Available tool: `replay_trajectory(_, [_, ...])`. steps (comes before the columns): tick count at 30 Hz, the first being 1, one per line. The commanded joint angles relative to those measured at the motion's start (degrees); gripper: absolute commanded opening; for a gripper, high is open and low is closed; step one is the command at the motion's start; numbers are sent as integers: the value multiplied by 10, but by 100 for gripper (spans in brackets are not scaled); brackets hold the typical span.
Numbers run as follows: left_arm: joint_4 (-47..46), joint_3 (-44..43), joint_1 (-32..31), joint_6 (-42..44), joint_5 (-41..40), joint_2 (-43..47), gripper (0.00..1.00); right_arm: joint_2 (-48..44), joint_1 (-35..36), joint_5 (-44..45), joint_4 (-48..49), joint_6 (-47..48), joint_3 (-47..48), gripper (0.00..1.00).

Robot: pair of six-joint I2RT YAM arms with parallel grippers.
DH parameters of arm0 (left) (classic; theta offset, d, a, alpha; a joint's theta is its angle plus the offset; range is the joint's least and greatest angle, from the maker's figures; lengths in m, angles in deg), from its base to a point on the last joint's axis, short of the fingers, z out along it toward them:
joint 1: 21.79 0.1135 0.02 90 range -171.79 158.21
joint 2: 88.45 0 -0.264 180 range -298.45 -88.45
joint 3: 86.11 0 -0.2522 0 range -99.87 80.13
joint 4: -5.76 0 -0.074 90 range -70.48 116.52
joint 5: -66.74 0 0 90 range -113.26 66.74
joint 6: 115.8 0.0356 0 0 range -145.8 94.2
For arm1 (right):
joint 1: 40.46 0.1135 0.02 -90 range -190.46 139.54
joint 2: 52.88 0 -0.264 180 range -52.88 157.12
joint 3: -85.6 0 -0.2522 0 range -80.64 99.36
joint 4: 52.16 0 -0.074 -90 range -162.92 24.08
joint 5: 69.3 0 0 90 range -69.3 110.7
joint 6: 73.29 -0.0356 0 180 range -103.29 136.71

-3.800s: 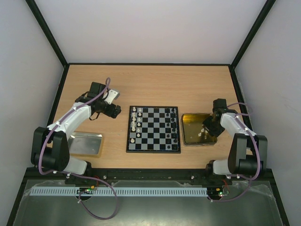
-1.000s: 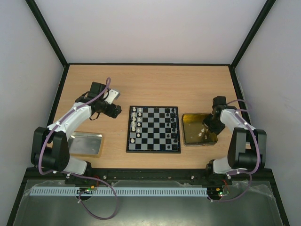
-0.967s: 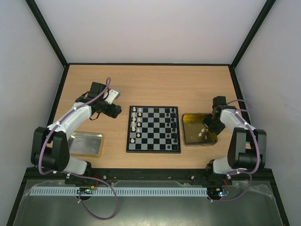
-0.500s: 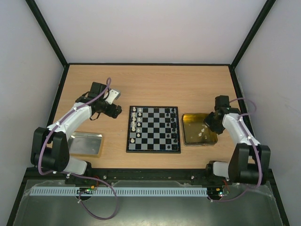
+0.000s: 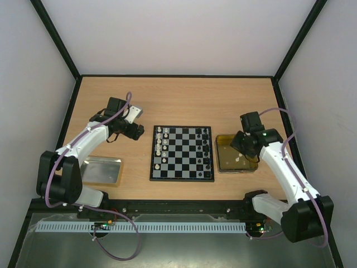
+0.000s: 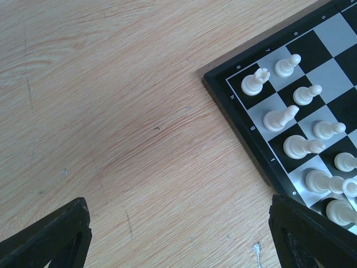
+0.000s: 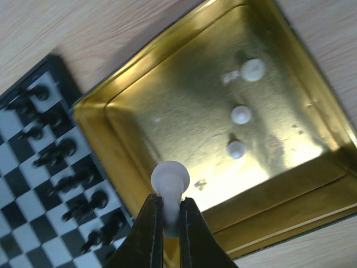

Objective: Set up the chess pieces on the board
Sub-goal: Place the chess piece on the chessboard.

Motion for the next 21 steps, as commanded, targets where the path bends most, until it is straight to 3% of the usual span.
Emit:
replay_trajectory(1, [-10, 8, 0, 3, -10, 5, 87, -10, 72, 37, -42, -39, 42, 2])
replay_trajectory(9, [-10, 9, 9, 0, -11, 10, 87, 42, 233, 66, -8, -118, 77, 2])
replay_trajectory(16, [-11, 9, 16, 0, -8, 14, 87, 159, 392, 88, 34, -166, 134, 2])
replay_trajectory(21, [-13, 11, 20, 1, -4, 18, 87, 238, 449, 79, 53, -170, 192, 2])
